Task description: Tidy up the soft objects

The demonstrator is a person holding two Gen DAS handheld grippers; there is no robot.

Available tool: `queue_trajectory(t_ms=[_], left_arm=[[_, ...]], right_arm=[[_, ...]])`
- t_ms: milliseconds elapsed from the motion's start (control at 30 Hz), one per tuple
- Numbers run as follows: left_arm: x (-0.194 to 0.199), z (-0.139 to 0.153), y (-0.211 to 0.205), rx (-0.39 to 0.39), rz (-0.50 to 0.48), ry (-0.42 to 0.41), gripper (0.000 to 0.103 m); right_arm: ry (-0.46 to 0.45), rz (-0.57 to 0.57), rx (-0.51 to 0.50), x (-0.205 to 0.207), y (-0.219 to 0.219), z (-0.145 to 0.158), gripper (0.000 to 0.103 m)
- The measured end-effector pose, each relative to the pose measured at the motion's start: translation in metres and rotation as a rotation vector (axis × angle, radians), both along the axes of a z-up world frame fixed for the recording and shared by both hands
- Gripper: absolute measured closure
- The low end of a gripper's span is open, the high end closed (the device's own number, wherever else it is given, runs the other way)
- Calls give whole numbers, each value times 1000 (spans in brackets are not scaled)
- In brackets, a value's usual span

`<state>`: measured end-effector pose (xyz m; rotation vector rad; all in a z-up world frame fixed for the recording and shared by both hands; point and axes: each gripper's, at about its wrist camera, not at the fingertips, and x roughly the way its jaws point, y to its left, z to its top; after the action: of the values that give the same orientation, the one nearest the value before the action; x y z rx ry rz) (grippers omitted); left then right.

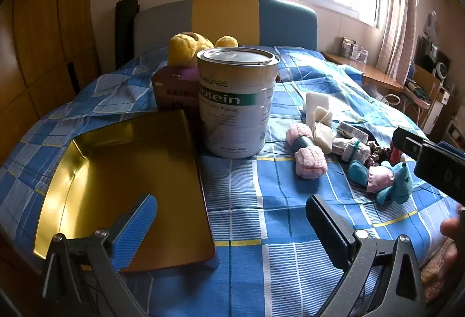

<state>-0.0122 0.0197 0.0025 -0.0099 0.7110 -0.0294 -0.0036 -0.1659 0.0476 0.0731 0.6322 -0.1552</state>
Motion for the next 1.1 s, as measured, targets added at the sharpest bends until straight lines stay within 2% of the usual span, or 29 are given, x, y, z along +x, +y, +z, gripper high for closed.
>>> queue_trajectory(t_ms=[667, 867, 1033, 1100], left_arm=[[-1, 0, -8, 2, -29, 4, 0], [1, 1, -14, 15, -54, 6, 0], [11, -2, -25, 6, -136, 48, 0], [18, -6, -31, 0, -174, 89, 0]], right_arm=[[-3, -18, 16, 1, -12, -2, 1], [-10, -52, 28, 6, -29, 0, 1], [-32, -89, 54, 24, -58, 5, 1], [-39, -121, 50, 36, -73, 4, 1]])
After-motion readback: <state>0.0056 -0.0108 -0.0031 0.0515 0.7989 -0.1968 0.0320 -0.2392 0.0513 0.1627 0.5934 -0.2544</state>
